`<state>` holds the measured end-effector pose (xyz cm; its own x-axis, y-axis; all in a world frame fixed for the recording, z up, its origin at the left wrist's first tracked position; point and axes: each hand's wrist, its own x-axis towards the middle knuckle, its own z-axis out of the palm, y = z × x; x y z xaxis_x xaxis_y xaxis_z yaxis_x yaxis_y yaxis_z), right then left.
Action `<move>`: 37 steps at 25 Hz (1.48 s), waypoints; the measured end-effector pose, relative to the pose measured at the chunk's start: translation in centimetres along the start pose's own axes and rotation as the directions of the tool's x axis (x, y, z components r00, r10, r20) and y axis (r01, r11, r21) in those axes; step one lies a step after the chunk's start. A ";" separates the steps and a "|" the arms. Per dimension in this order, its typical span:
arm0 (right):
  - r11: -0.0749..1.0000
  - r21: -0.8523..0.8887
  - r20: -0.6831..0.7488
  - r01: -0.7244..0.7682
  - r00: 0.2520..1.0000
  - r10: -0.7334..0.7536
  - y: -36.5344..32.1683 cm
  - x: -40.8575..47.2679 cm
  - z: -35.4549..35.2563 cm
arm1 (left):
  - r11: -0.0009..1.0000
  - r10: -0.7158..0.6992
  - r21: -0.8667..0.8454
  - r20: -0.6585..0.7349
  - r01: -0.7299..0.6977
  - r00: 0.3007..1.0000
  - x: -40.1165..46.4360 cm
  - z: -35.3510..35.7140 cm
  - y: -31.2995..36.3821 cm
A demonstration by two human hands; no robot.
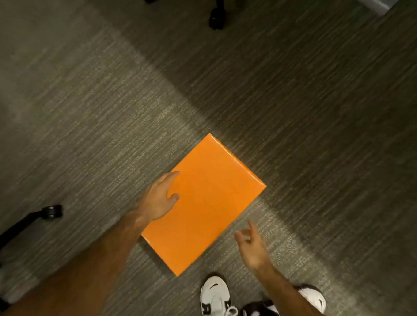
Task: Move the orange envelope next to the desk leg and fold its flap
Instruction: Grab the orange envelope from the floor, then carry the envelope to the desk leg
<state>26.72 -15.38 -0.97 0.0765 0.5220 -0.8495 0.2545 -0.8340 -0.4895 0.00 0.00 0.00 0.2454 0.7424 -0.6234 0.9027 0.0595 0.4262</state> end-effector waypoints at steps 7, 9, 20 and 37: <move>0.935 0.297 0.144 -0.194 0.977 0.157 3.8 5.4 6.1 | 0.963 -0.268 -0.038 -0.045 0.267 0.962 3.8 4.0 -4.3; 0.911 0.382 0.144 -0.156 0.984 0.108 4.0 6.2 6.8 | 0.958 -0.271 -0.113 -0.038 0.265 0.962 4.0 3.9 -4.5; 0.893 0.450 -0.208 -0.008 0.971 0.114 0.1 -0.6 -10.2 | 0.935 -0.094 -0.343 -0.009 0.085 0.996 1.9 -2.0 14.3; 0.829 0.464 -0.634 0.314 0.771 0.063 -14.5 2.3 -47.7 | 0.869 0.369 -0.320 -0.086 -0.377 0.925 20.2 -4.3 48.2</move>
<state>69.20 6.40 13.58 0.6859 0.4635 -0.5610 -0.2122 -0.6100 -0.7634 46.99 20.73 10.72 0.5301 0.7662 -0.3632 0.5788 -0.0140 0.8153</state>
